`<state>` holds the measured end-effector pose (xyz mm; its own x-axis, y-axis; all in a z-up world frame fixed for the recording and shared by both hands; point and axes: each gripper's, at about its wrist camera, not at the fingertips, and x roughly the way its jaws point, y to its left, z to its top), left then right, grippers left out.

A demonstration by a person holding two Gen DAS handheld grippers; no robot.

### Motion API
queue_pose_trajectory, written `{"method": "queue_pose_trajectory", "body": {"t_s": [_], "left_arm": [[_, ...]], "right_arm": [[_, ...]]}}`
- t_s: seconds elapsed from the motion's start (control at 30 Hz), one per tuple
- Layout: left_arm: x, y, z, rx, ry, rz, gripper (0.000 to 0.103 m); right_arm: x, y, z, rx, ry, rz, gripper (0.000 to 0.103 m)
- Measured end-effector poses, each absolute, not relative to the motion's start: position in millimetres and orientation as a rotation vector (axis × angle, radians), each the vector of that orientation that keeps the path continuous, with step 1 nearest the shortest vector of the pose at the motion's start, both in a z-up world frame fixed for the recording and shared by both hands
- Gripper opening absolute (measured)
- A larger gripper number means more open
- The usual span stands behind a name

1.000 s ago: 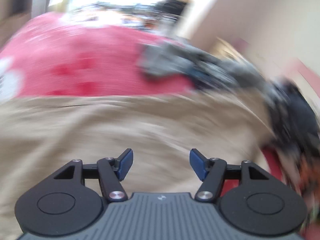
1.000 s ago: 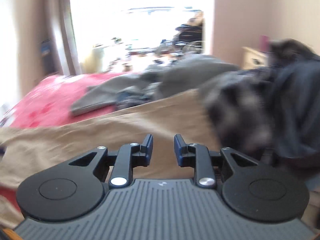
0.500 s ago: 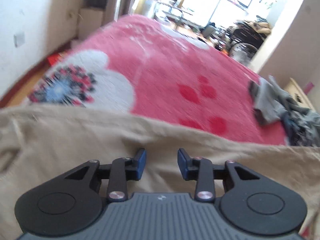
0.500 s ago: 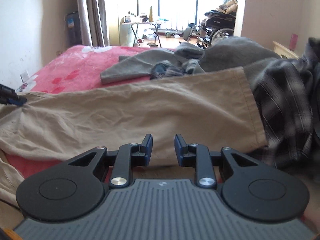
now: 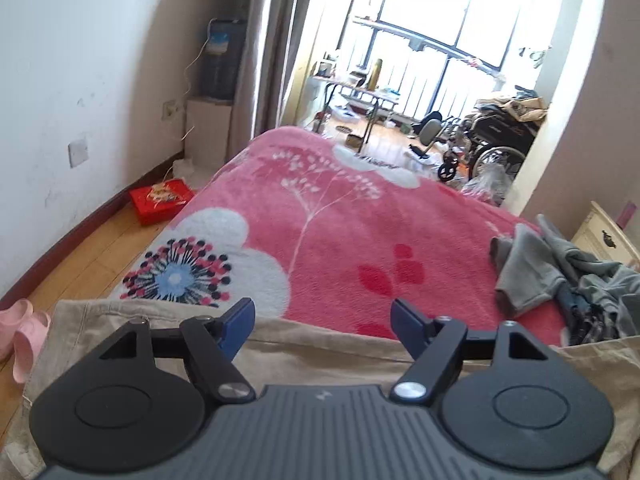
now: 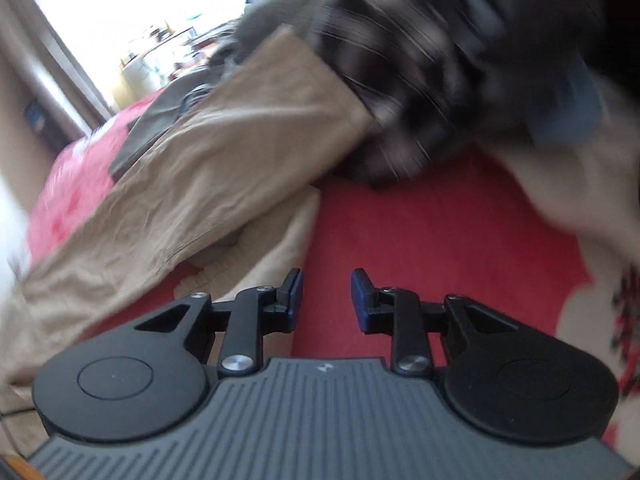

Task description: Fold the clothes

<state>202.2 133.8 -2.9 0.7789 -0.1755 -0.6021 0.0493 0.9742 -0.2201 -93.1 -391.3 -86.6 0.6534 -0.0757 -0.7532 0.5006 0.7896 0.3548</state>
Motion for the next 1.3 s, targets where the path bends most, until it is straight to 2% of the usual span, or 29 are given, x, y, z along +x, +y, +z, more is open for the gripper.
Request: {"method": "queue_pose_trajectory", "body": {"t_s": [0.2, 0.3, 0.47, 0.7, 0.83, 1.0, 1.1, 1.17, 1.23, 1.3], "left_arm": [[136.3, 94.7, 55.7, -0.096, 0.598, -0.304, 0.088], [99.6, 63.9, 63.0, -0.017, 0.617, -0.43, 0.09], [42.3, 20.5, 42.1, 0.108, 0.682, -0.613, 0.09], [-36.1, -31.5, 5.1, 0.279, 0.778, -0.854, 0.09], [-73.5, -36.7, -15.4, 0.313, 0.875, -0.912, 0.089], [-93.5, -30.9, -44.1, 0.344, 1.009, -0.883, 0.081], [-101.5, -28.2, -56.2, 0.385, 1.029, -0.874, 0.075], [-108.1, -27.8, -63.3, 0.442, 1.001, -0.866, 0.073], [-115.3, -28.7, -69.0, 0.512, 0.962, -0.855, 0.069], [-120.2, -30.8, -73.6, 0.571, 0.917, -0.848, 0.065]], "right_arm": [[-135.4, -406.7, -106.3, 0.932, 0.753, -0.379, 0.033], [-153.9, -405.0, -114.7, 1.03, 0.745, -0.377, 0.038], [-173.0, -391.6, -130.8, 1.175, 0.721, -0.364, 0.047], [-174.9, -357.0, -148.9, 1.207, 0.812, -0.323, 0.047], [-177.6, -349.3, -147.1, 1.213, 0.844, -0.319, 0.047], [-180.1, -339.7, -147.9, 1.252, 0.883, -0.294, 0.047], [-175.6, -334.6, -149.2, 1.257, 0.89, -0.258, 0.047], [-172.4, -332.6, -150.1, 1.262, 0.889, -0.234, 0.044], [-168.9, -331.1, -151.2, 1.254, 0.883, -0.216, 0.037], [-165.8, -331.8, -153.5, 1.249, 0.877, -0.213, 0.025]]}}
